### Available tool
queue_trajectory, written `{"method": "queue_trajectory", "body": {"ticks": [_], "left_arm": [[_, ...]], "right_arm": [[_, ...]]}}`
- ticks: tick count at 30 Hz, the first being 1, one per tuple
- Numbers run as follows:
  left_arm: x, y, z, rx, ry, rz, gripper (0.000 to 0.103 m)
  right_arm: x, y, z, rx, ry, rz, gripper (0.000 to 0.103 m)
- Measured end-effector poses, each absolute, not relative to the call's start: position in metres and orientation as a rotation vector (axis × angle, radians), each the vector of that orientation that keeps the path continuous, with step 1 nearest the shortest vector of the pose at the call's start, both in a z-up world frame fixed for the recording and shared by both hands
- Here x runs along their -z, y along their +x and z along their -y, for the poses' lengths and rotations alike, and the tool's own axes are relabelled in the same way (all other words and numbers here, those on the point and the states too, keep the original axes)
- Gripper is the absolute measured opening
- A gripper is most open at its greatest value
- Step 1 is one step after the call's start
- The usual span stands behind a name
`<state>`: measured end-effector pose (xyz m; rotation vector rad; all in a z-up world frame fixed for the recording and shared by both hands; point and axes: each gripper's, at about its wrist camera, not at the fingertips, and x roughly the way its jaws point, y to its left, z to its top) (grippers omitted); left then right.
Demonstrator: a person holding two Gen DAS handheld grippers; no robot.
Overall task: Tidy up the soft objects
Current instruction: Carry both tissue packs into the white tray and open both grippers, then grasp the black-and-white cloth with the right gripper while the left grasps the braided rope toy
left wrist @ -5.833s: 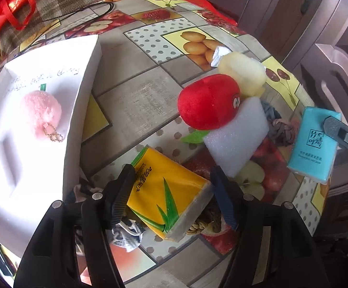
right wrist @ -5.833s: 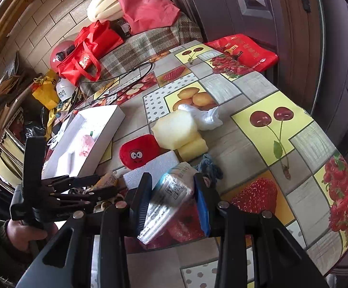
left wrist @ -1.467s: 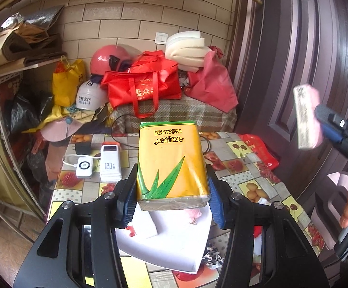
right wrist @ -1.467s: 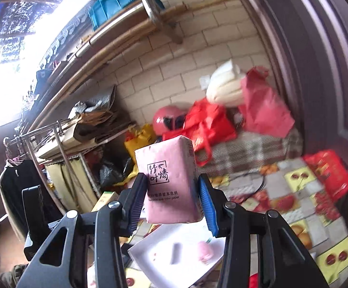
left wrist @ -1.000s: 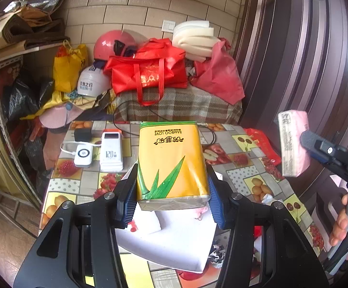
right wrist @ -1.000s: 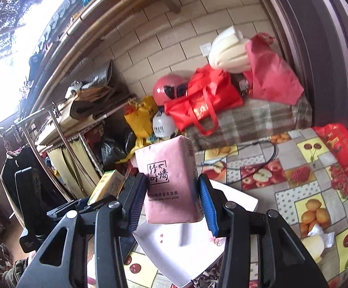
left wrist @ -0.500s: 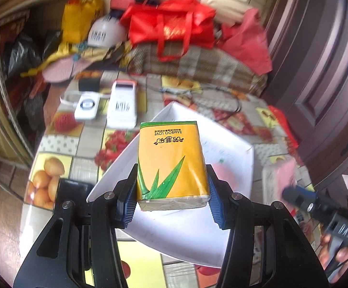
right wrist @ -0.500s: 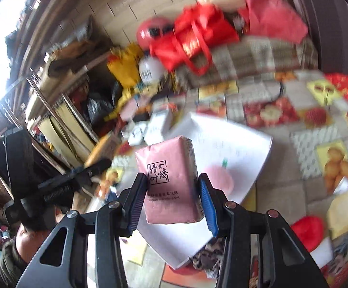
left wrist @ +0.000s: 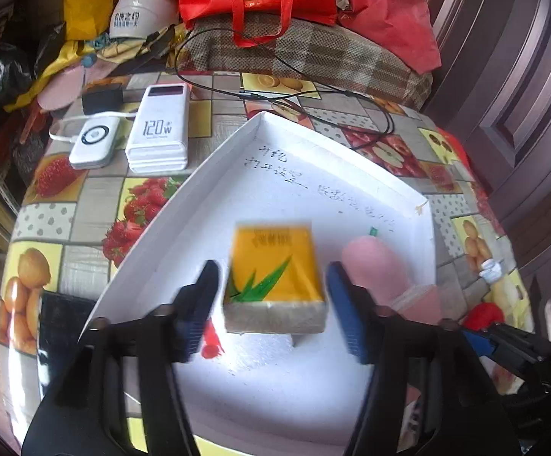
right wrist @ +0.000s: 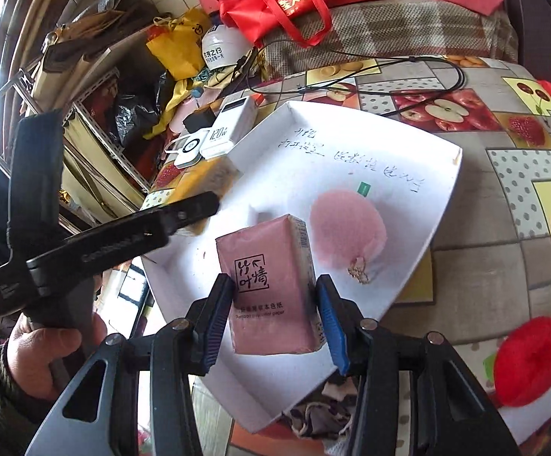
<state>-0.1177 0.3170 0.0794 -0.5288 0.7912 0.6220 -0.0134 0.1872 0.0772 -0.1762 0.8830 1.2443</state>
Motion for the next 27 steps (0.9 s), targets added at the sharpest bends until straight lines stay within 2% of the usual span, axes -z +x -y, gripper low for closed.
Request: {"method": "queue_trajectory", "body": {"ticks": [1, 2, 3, 4, 6, 16, 22, 27], "left_arm": [[-0.078, -0.118, -0.317, -0.639, -0.510, -0.787, 0.098], [-0.077, -0.119, -0.317, -0.648, -0.502, -0.783, 0.102], [-0.076, -0.120, -0.318, -0.663, -0.494, -0.778, 0.103], [-0.075, -0.122, -0.319, -0.673, -0.494, -0.781, 0.103], [-0.074, -0.125, -0.321, -0.686, -0.506, -0.782, 0.103], [-0.101, -0.152, -0.304, -0.689, -0.497, -0.719, 0.103], [-0.108, -0.169, -0.276, -0.634, -0.491, -0.700, 0.103], [-0.106, -0.169, -0.254, -0.579, -0.496, -0.724, 0.103]], "right_arm": [[-0.075, -0.013, -0.190, -1.254, -0.186, -0.888, 0.058], [-0.073, -0.014, -0.191, -1.259, -0.196, -0.890, 0.067], [-0.072, -0.016, -0.192, -1.257, -0.206, -0.882, 0.089], [-0.071, -0.018, -0.192, -1.251, -0.217, -0.858, 0.097], [-0.072, -0.024, -0.191, -1.253, -0.249, -0.817, 0.103], [-0.087, -0.030, -0.176, -1.229, -0.234, -0.755, 0.103], [-0.102, -0.006, -0.119, -1.170, -0.109, -0.646, 0.103], [-0.085, -0.007, -0.091, -1.124, -0.255, -0.649, 0.103]]}}
